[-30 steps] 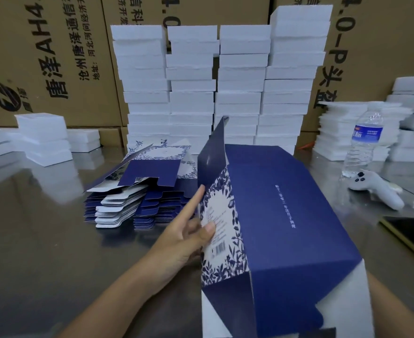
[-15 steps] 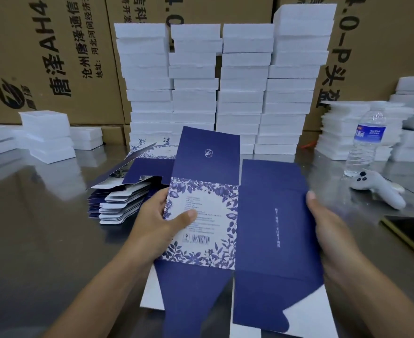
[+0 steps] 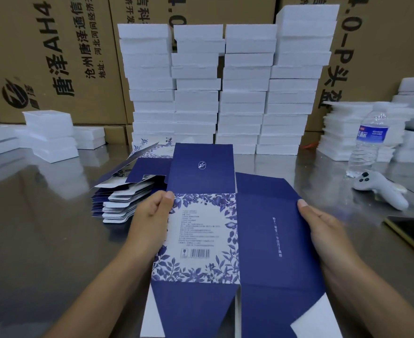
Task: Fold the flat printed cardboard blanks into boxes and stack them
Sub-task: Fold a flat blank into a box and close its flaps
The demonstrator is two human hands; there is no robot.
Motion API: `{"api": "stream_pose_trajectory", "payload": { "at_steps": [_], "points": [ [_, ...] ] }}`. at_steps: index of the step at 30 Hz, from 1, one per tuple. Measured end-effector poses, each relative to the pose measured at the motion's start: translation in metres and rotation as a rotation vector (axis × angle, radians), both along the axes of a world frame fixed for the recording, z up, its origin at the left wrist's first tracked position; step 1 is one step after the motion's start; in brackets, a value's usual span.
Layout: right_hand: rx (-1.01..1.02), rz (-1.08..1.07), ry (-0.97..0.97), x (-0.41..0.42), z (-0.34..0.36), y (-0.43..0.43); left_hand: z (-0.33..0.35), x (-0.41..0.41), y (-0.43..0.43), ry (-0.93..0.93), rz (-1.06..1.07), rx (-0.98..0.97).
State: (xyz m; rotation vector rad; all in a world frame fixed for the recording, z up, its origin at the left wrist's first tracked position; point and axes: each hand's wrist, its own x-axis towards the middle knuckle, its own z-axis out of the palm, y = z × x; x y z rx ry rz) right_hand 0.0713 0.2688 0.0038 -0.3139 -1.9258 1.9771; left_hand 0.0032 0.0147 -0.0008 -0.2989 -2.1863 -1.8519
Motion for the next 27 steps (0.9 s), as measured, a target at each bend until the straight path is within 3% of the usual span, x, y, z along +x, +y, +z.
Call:
{"api": "stream_pose_trajectory", "payload": {
  "at_steps": [7, 13, 19, 27],
  "points": [
    [0.247, -0.039, 0.084, -0.006, -0.007, 0.001, -0.005, -0.004, -0.003, -0.064, 0.090, 0.177],
    [0.346, -0.128, 0.151, -0.008, -0.010, 0.006, -0.004, -0.003, 0.003, -0.123, 0.001, 0.225],
    [0.299, -0.155, 0.192, -0.012, -0.013, 0.010, -0.007, 0.003, 0.010, -0.015, 0.028, 0.100],
    [0.153, -0.016, 0.158, -0.011, -0.013, 0.006, -0.007, 0.000, 0.005, 0.005, 0.124, 0.124]
  ]
}}
